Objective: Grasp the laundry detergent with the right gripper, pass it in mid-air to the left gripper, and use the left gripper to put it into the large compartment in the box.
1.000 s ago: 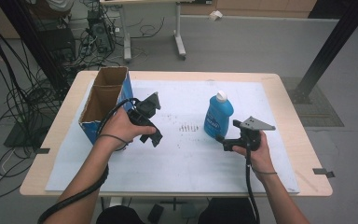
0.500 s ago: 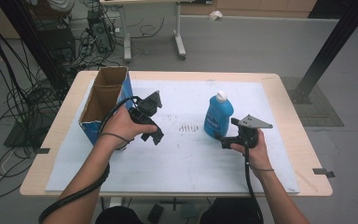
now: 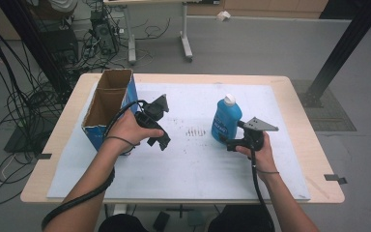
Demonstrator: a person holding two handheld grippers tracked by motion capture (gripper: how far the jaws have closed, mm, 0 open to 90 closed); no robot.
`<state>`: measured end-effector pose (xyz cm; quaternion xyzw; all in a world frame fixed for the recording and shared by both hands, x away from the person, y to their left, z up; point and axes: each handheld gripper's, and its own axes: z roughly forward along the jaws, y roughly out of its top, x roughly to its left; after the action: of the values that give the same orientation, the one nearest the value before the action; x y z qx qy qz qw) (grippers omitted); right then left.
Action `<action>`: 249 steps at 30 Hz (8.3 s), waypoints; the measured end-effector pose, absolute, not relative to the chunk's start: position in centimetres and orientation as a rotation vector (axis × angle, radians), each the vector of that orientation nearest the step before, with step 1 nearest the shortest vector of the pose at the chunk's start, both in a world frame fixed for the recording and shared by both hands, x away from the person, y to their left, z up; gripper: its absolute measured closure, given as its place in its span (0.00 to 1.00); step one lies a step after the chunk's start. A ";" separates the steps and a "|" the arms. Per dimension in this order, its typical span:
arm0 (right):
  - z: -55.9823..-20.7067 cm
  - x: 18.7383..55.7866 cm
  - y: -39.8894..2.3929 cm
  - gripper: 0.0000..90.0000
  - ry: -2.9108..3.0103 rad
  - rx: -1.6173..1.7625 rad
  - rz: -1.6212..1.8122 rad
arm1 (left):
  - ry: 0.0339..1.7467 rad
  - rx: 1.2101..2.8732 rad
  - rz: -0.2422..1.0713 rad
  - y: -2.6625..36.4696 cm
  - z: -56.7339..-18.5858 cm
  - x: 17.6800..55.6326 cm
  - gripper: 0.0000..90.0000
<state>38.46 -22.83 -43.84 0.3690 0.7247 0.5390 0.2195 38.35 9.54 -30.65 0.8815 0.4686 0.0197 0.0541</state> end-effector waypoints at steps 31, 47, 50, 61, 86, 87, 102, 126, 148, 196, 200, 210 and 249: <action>-44.6 40.1 -21.7 0.05 1.968 0.994 1.504 | 1.432 2.680 0.057 9.8 -30.9 38.4 0.11; -44.6 40.3 -21.5 0.05 1.957 0.994 1.512 | 1.419 2.696 0.058 9.7 -31.0 38.5 0.11; -44.6 40.3 -21.5 0.05 1.955 0.994 1.515 | 1.422 2.694 0.057 9.6 -31.0 38.5 0.11; -44.7 40.3 -21.5 0.05 1.953 0.999 1.520 | 1.420 2.692 0.062 9.7 -30.9 38.6 0.11; -44.7 40.4 -21.5 0.05 1.951 1.001 1.518 | 1.416 2.696 0.062 9.4 -30.9 38.6 0.11; -44.7 40.4 -21.5 0.05 1.950 1.002 1.520 | 1.416 2.695 0.061 9.4 -31.0 38.6 0.11; -44.7 40.4 -21.6 0.05 1.951 1.011 1.522 | 1.416 2.700 0.060 9.5 -31.0 38.6 0.11; -44.8 40.4 -21.5 0.04 1.951 1.004 1.531 | 1.413 2.696 0.065 9.2 -30.8 38.5 0.11; -44.9 40.4 -21.3 0.21 1.920 1.008 1.552 | 1.413 2.694 0.061 9.3 -30.9 38.6 0.11; -44.6 40.4 -21.3 0.46 1.927 0.953 1.565 | 1.411 2.693 0.073 9.3 -30.6 38.4 0.11; -44.6 40.4 -21.4 0.46 1.927 0.951 1.566 | 1.416 2.683 0.075 9.3 -30.7 38.4 0.11; -44.6 40.4 -21.4 0.46 1.930 0.951 1.565 | 1.416 2.684 0.077 9.3 -30.7 38.4 0.11; -44.6 40.3 -21.3 0.47 1.922 0.950 1.564 | 1.410 2.695 0.075 9.1 -30.6 38.3 0.11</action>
<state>40.35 -21.30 -44.62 0.3474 0.7028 0.5719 0.2414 38.34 9.11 -30.63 0.8847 0.4628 0.0245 0.0497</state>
